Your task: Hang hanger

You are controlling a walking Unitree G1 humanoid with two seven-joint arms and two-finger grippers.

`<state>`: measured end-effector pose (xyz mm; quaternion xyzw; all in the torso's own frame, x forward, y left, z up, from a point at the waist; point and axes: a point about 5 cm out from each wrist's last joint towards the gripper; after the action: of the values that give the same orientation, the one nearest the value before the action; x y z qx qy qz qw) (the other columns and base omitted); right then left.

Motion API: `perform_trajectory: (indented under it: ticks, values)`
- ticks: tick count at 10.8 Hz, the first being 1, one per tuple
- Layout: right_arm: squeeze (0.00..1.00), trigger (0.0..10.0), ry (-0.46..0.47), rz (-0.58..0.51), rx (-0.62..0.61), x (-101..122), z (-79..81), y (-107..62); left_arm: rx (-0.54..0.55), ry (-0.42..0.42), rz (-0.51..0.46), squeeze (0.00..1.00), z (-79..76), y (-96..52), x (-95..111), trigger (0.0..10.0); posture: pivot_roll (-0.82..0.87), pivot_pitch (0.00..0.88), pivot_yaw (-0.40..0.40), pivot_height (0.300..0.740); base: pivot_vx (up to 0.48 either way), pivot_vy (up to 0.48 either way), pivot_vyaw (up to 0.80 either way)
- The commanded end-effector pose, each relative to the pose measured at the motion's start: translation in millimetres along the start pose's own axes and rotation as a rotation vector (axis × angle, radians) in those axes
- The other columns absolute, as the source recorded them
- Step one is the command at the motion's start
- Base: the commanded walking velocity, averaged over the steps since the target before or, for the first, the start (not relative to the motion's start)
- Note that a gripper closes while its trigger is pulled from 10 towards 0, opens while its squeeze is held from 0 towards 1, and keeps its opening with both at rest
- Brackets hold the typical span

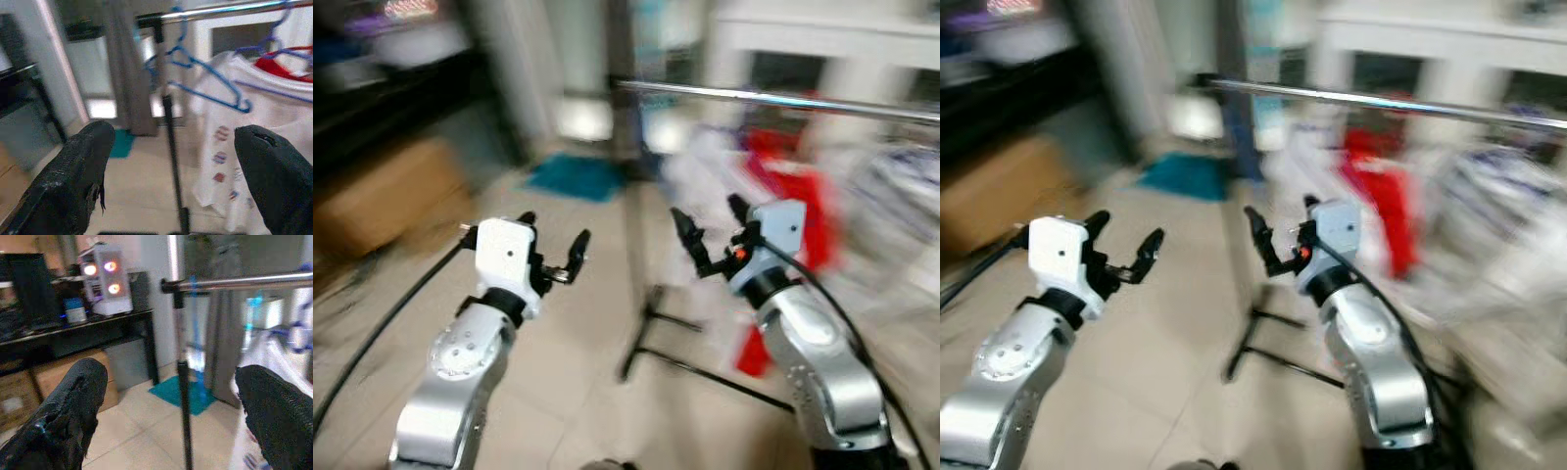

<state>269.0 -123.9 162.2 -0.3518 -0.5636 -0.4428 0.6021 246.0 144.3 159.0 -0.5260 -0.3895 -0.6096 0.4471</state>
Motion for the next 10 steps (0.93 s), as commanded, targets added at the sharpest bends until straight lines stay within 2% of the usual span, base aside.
perform_trajectory:
  ticks: [1,3,5,7,8,9,10]
  values:
    - [1.00,10.0,-0.018,-0.004,-0.007,1.6,-0.4,2.2,0.008,0.020,-0.013,0.85,2.0,0.2,3.1,10.0,-0.04,0.000,0.103,0.740,0.000,0.000,0.73]
    - [1.00,10.0,-0.079,0.025,-0.056,-0.1,-5.0,5.0,-0.010,0.029,-0.005,0.85,1.0,1.6,0.6,10.0,-0.05,0.000,0.087,0.740,0.000,0.000,0.00]
    - [1.00,10.0,-0.069,0.032,-0.091,0.6,-12.6,4.6,-0.026,0.032,0.009,0.84,-0.7,1.7,-2.4,10.0,-0.06,0.000,0.063,0.740,0.000,0.000,0.00]
    - [1.00,10.0,-0.066,0.071,-0.116,-0.3,-18.7,6.5,-0.038,0.028,0.012,0.84,-3.4,3.9,-3.8,10.0,-0.07,0.000,0.044,0.740,0.247,0.000,0.00]
    - [1.00,10.0,-0.070,0.071,-0.129,1.0,-22.9,6.5,-0.048,0.018,0.009,0.83,-8.5,5.9,-4.2,10.0,-0.10,0.000,0.021,0.740,0.259,0.000,-0.80]
    - [1.00,10.0,-0.068,0.072,-0.129,2.3,-24.4,5.7,-0.054,0.008,0.005,0.83,-11.5,6.7,-4.0,10.0,-0.10,0.000,0.014,0.740,0.281,0.000,0.00]
    - [0.00,10.0,-0.068,0.087,-0.116,2.8,-24.6,4.8,-0.057,-0.002,-0.001,0.83,-15.6,7.2,-3.4,10.0,-0.10,0.000,0.004,0.740,0.330,0.000,0.00]
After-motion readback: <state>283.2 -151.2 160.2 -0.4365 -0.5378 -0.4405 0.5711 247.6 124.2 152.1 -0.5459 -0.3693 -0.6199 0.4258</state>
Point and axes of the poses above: a point about 5 cm out from each wrist's last joint towards the gripper, its own y axis pointing out of the wrist towards the gripper, its own x axis along the axis of the wrist's last joint, z = x × y, and after that the axes turned 5 degrees about y, right-handed
